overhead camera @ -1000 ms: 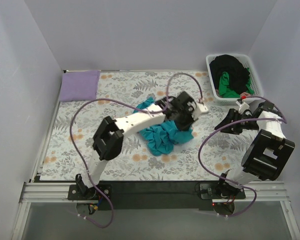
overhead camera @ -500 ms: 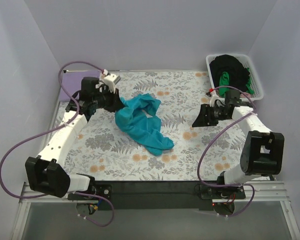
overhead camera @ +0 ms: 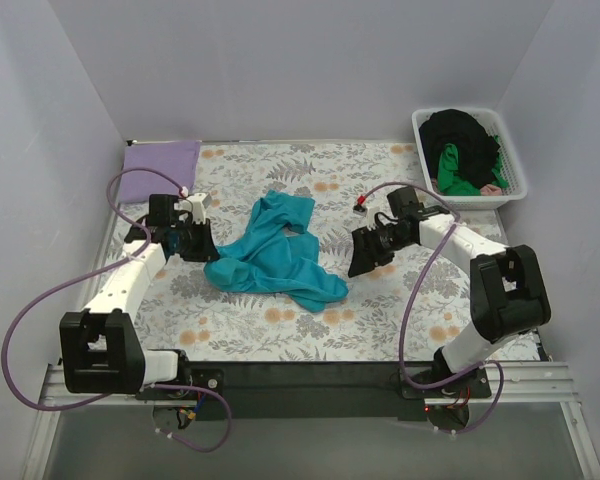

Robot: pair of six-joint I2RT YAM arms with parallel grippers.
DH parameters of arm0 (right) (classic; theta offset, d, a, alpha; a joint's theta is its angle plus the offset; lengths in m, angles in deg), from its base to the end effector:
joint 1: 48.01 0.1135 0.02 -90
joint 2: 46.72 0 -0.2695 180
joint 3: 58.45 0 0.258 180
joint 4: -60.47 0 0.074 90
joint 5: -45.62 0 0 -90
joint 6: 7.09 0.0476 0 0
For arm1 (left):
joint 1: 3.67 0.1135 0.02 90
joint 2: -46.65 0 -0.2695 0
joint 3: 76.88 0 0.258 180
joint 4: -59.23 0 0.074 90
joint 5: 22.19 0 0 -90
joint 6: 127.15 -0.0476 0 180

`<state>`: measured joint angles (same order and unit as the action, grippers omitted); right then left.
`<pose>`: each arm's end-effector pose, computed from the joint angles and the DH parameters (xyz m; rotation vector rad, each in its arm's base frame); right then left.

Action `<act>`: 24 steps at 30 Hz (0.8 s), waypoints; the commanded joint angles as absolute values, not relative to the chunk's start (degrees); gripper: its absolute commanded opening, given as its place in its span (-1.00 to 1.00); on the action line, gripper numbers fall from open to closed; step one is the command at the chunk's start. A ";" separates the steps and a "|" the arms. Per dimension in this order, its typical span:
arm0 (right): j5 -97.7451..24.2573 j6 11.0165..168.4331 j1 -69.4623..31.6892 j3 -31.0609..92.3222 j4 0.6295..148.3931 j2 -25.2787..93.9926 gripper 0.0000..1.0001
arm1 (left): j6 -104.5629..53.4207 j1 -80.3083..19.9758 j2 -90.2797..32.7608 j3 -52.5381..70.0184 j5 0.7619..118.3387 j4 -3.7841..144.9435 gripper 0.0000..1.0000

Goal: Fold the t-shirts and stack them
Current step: Flatten the tshirt out

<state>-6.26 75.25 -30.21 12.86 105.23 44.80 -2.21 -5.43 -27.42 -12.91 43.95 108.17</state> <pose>0.2923 0.1247 0.1928 -0.7714 2.5049 0.9506 0.2598 -0.0272 0.2266 -0.6096 2.5908 -0.7645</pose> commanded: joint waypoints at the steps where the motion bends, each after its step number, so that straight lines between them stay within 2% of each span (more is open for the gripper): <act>1: -5.62 75.44 -27.63 10.99 105.03 45.20 0.28 | -1.99 -4.46 -27.35 -10.26 44.79 107.40 -1.00; 7: -3.52 76.40 -26.57 12.83 104.94 52.49 0.11 | -1.64 -3.93 -28.68 -6.22 44.17 108.37 -1.00; 12: -0.54 77.90 -24.90 14.49 104.77 56.10 0.09 | -1.99 -3.75 -28.68 -4.90 43.91 109.33 -1.00; 18: 10.53 80.88 -24.99 17.57 105.12 61.37 0.03 | -1.29 -3.75 -28.67 -5.95 43.99 108.54 -1.00; 21: 12.57 80.28 -25.16 18.80 106.08 62.35 -0.60 | -0.68 -3.75 -29.20 -5.25 43.90 108.19 -1.00; 22: 12.83 80.01 -25.86 19.76 106.43 62.35 -0.97 | -0.50 -3.75 -29.29 -4.98 43.91 108.10 -1.00; 24: 12.57 79.66 -27.44 21.52 108.18 61.65 -0.97 | -0.15 -3.75 -29.82 -3.84 43.99 107.75 -1.00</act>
<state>8.65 79.82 -25.56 17.80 105.93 62.62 -1.03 -4.14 -29.93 -6.55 44.44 108.61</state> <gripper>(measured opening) 0.030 0.036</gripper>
